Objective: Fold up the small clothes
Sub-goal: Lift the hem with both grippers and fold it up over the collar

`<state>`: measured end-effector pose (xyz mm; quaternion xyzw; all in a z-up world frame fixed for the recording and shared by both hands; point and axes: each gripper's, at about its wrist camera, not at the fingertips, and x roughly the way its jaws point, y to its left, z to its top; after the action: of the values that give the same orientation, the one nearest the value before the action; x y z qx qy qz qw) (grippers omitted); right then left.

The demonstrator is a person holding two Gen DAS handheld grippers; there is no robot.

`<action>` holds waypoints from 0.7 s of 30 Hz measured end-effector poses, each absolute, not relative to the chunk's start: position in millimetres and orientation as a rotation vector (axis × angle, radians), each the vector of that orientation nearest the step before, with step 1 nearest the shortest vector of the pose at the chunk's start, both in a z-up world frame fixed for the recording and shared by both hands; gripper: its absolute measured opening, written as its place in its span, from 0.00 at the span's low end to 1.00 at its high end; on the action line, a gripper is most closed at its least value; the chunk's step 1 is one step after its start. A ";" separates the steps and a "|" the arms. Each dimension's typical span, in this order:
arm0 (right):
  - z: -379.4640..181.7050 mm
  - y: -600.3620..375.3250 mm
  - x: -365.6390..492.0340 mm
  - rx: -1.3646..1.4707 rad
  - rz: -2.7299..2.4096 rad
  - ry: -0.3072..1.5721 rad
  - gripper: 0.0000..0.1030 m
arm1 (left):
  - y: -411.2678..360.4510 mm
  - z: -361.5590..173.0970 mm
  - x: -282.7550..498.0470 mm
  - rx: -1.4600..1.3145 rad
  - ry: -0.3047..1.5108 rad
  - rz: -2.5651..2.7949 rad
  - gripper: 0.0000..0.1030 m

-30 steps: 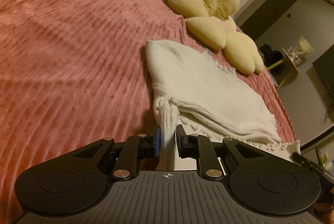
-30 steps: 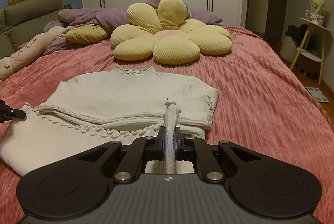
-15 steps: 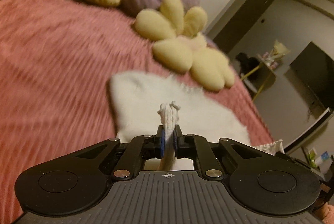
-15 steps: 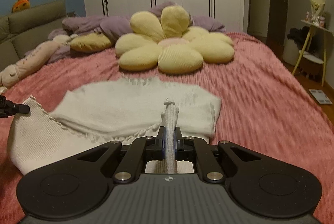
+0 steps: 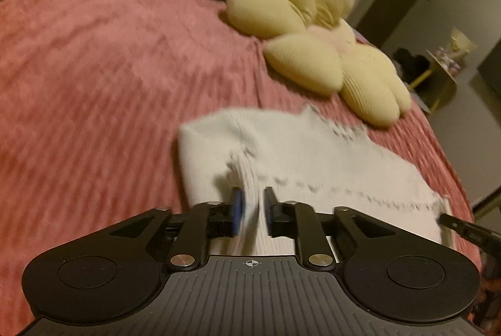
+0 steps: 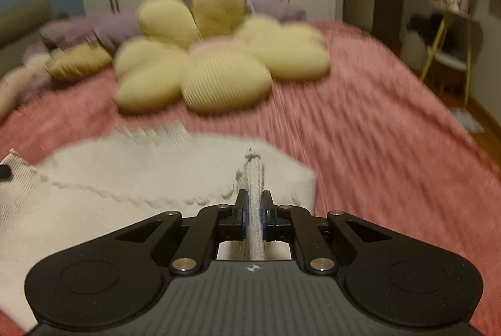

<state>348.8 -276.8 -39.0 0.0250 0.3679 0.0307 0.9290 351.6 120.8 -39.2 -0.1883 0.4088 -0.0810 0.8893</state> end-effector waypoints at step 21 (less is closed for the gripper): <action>-13.6 -259.3 334.0 -0.116 0.068 0.582 0.06 | 121.0 -14.2 360.9 -0.373 0.783 -0.216 0.10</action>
<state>334.0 -259.3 -13.6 -0.0570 0.2865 0.0334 0.9558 360.9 121.0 -14.2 -0.1805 0.3787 -0.1045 0.9017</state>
